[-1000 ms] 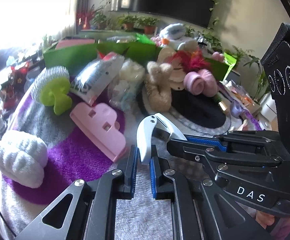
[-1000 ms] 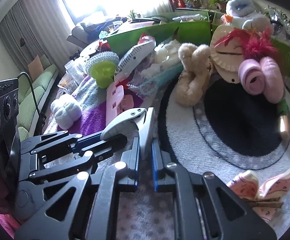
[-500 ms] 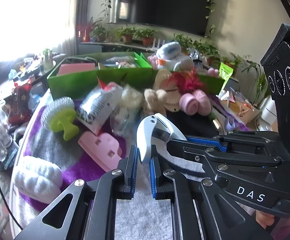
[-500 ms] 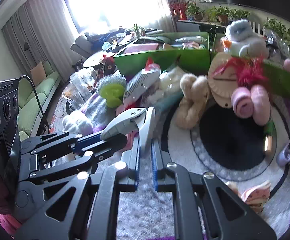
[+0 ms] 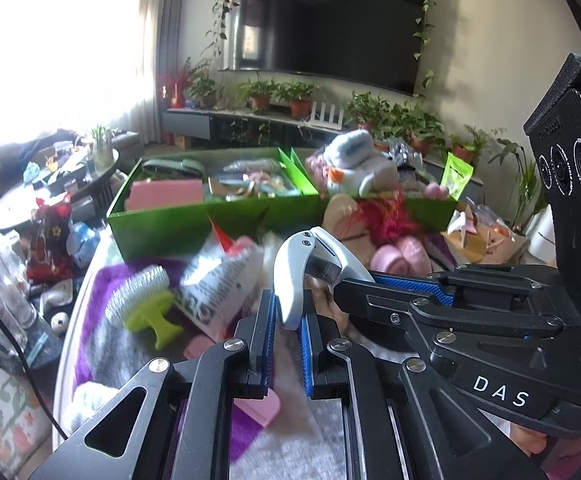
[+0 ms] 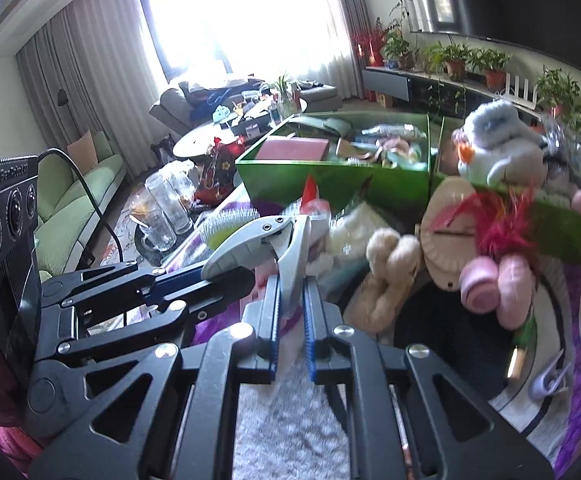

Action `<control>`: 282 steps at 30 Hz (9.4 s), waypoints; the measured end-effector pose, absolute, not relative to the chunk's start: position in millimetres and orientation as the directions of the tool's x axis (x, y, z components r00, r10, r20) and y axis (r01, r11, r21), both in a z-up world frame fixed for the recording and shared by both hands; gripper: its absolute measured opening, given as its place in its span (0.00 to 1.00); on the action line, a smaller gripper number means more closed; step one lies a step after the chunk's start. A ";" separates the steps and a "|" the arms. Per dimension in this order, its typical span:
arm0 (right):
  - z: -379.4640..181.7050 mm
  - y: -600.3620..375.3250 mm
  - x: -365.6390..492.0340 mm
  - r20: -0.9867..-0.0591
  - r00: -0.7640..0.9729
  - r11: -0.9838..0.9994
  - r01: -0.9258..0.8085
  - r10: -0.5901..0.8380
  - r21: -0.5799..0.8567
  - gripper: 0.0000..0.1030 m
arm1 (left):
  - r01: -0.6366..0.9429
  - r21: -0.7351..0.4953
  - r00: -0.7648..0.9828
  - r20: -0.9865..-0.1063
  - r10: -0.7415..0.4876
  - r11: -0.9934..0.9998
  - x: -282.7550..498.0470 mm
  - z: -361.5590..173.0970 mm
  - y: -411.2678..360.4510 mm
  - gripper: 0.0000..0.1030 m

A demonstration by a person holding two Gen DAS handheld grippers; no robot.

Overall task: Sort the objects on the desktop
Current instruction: 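Lift the white clip with both grippers and carry it over the green box, then lower the white clip into the green box compartment, then open both grippers to release the white clip, then withdraw both grippers from the box back over the blanket, then lower both grippers toward the beige plush teddy bear, then close the left gripper on the teddy bear while the right gripper closes beside it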

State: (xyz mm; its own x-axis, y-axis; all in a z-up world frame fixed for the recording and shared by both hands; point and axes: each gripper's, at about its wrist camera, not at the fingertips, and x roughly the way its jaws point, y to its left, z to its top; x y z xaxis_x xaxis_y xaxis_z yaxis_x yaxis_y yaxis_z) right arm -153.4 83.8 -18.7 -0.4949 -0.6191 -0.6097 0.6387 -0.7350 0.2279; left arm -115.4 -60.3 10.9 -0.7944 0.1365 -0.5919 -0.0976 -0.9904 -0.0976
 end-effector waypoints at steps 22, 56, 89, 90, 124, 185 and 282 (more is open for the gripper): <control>22.3 55.5 -231.8 -0.555 -0.523 -0.726 0.646 -0.647 0.238 0.11 | -0.096 -0.077 -0.829 -0.546 0.122 -0.992 -193.1 50.3 -88.9 0.10; 40.7 16.8 -336.4 -0.554 -0.533 -0.735 0.635 -0.640 0.238 0.12 | -0.097 -0.098 -0.822 -0.553 0.135 -0.990 -302.1 60.6 -122.4 0.10; -14.1 -19.4 -429.1 -0.670 -0.450 -0.759 0.592 -0.590 0.270 0.12 | -0.066 -0.189 -0.711 -0.680 0.179 -0.980 -396.3 -0.4 -152.0 0.09; -14.6 -20.1 -429.9 -0.671 -0.450 -0.759 0.592 -0.589 0.271 0.12 | -0.065 -0.193 -0.708 -0.682 0.182 -0.979 -397.9 -1.6 -152.6 0.09; -3.3 -18.1 -416.5 -0.688 -0.489 -0.791 0.575 -0.537 0.209 0.16 | -0.029 -0.157 -0.712 -0.690 0.130 -0.987 -390.0 16.3 -152.5 0.09; 31.2 64.3 -235.6 -0.645 -0.506 -0.771 0.600 -0.573 0.214 0.16 | -0.102 -0.132 -0.772 -0.615 0.162 -0.986 -215.2 55.7 -82.8 0.40; -105.3 86.0 -290.7 -0.870 -0.191 -0.745 0.618 -0.454 0.253 0.37 | -0.138 -0.262 -0.521 -0.801 0.295 -0.955 -161.1 -77.7 -39.5 0.52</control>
State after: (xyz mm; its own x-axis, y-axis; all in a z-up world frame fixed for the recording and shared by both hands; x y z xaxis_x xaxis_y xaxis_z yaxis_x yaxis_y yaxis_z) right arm -290.7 86.0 -105.3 -0.1912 -0.4539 -0.8703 0.6176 -0.7448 0.2527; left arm -161.1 -39.5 -77.7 -0.5213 0.2953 -0.8007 -0.1380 -0.9551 -0.2623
